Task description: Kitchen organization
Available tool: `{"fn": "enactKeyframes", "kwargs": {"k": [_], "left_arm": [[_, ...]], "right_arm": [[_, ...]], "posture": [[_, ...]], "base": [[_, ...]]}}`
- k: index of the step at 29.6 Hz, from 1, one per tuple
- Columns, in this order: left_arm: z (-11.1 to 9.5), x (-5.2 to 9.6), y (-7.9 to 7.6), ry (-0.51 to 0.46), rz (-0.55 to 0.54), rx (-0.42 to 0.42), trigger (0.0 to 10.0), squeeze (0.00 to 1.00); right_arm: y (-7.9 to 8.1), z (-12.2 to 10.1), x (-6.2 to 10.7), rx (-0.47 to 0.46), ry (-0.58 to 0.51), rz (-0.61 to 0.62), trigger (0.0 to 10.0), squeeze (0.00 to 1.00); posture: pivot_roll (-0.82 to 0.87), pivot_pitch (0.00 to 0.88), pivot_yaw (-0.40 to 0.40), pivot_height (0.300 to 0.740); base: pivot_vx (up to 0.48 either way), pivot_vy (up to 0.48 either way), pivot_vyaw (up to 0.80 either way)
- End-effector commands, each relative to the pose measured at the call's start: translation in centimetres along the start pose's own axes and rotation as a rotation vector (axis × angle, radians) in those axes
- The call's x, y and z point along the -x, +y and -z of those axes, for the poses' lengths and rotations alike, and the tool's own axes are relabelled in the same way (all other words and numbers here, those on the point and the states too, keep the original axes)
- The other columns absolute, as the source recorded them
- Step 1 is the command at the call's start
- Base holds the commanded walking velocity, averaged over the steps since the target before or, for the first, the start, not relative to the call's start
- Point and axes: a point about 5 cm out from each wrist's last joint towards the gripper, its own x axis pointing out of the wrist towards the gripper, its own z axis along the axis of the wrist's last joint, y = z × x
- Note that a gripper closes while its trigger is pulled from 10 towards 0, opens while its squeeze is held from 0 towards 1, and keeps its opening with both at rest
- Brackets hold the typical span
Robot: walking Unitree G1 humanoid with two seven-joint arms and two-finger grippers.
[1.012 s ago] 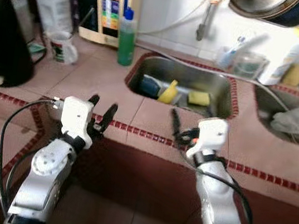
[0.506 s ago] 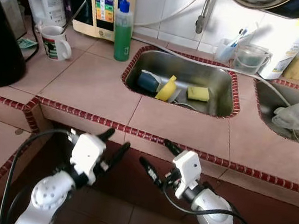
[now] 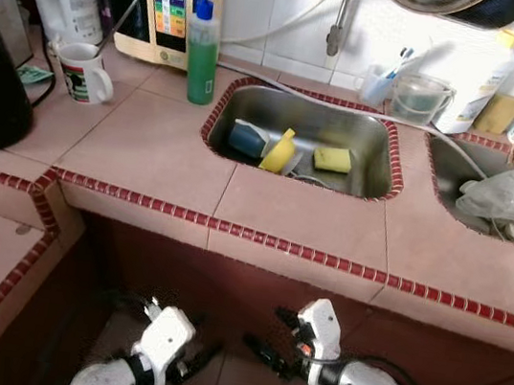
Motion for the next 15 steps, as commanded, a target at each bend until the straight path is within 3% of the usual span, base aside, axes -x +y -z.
{"fn": "enactKeyframes", "kwargs": {"k": [1,10,15], "left_arm": [[1.2,-0.1,0.6,0.073,-0.054,0.000,10.0,0.00],[4.3,-0.2,1.1,0.279,-0.181,0.112,10.0,0.00],[5.5,0.3,1.2,0.387,-0.242,0.135,10.0,0.00]], "right_arm": [[-0.8,0.9,0.3,-0.042,0.027,0.083,10.0,0.00],[-1.2,4.8,1.5,-0.120,0.187,0.290,10.0,0.00],[-0.9,6.6,2.3,-0.168,0.251,0.368,10.0,0.00]], "posture": [[-0.03,0.044,-0.033,0.740],[-0.04,0.035,-0.014,0.740],[-0.05,0.039,0.001,0.740]], "base": [[0.000,0.000,0.00],[0.000,0.000,0.00],[0.000,0.000,0.00]]}}
